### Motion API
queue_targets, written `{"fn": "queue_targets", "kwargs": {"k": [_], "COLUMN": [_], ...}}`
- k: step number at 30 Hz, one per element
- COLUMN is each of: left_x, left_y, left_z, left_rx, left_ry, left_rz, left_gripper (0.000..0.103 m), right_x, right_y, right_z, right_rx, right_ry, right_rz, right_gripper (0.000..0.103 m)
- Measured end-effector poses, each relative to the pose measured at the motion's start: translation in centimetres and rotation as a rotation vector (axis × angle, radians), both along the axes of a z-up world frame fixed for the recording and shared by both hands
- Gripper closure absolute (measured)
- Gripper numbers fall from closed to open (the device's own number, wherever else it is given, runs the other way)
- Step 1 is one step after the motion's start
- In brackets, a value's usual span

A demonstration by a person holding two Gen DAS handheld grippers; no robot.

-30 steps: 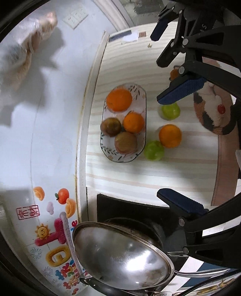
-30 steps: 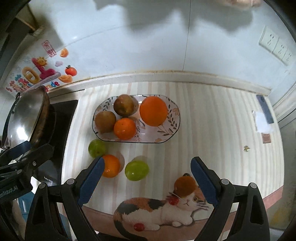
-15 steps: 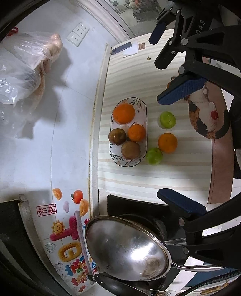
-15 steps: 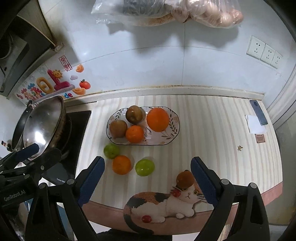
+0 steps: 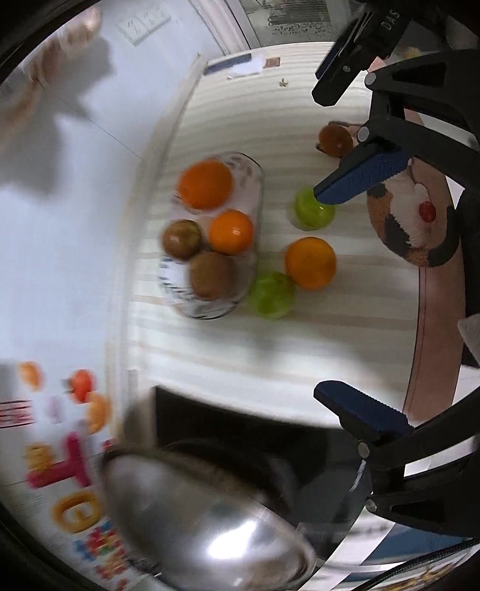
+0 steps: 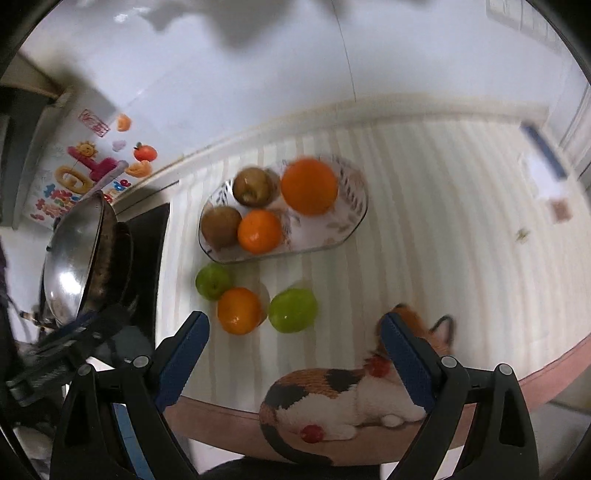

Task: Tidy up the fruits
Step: 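Grasp an orange with the left tool while the right tool grasps a green apple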

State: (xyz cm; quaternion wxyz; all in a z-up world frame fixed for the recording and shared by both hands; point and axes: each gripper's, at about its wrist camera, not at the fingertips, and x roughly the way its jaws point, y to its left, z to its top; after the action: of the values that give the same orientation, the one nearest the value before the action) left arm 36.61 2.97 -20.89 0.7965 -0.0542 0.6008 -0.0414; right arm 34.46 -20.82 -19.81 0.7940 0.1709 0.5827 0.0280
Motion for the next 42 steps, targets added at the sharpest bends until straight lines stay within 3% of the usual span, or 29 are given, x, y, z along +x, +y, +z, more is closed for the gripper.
{"fn": "queue_targets", "kwargs": {"k": [2, 7, 12, 14, 16, 22, 27, 29, 30, 31, 39, 42], "left_x": [1.0, 3.6, 5.7, 5.9, 5.7, 3.4, 0.9, 0.4, 0.1, 0.0, -1.6, -1.7], "left_y": [-0.1, -1.2, -3.2, -3.7, -4.1, -3.1, -0.8, -0.4, -0.3, -0.2, 0.6, 0.2], "left_z": [-2.7, -8.4, -13.4, -14.5, -15.2, -14.6, -14.8, -14.8, -14.8, -14.8, -14.6, -14.9], "left_rx": [-0.05, -0.141, -0.129, -0.125, -0.103, -0.055, -0.056, -0.063, -0.062, -0.06, -0.064, -0.047], "left_ry": [0.08, 0.226, 0.342, 0.357, 0.362, 0.313, 0.339, 0.338, 0.338, 0.338, 0.353, 0.346], "left_rz": [0.035, 0.104, 0.089, 0.079, 0.065, 0.066, 0.11, 0.119, 0.123, 0.124, 0.084, 0.067], "left_gripper": [0.005, 0.005, 0.006, 0.013, 0.04, 0.04, 0.04, 0.04, 0.04, 0.04, 0.04, 0.04], "right_x": [0.4, 1.1, 2.2, 2.6, 2.9, 3.9, 5.3, 6.0, 6.4, 6.6, 4.1, 2.9], "right_y": [-0.7, -1.8, -2.5, -2.5, -2.4, -1.4, 0.5, 1.6, 2.5, 3.1, 7.5, 7.6], "right_z": [-2.5, -6.6, -9.4, -10.6, -11.7, -14.9, -17.8, -18.7, -19.0, -18.9, -17.0, -17.3], "right_rx": [0.038, 0.082, 0.124, 0.144, 0.174, 0.264, 0.334, 0.34, 0.288, 0.255, -0.053, -0.09], "right_ry": [0.049, 0.113, 0.162, 0.186, 0.205, 0.28, 0.337, 0.348, 0.359, 0.349, 0.341, 0.341], "right_rz": [-0.02, -0.06, -0.094, -0.11, -0.119, -0.155, -0.175, -0.164, -0.138, -0.114, 0.25, 0.273], "right_gripper": [0.02, 0.022, 0.022, 0.022, 0.022, 0.022, 0.022, 0.029, 0.041, 0.042, 0.042, 0.042]}}
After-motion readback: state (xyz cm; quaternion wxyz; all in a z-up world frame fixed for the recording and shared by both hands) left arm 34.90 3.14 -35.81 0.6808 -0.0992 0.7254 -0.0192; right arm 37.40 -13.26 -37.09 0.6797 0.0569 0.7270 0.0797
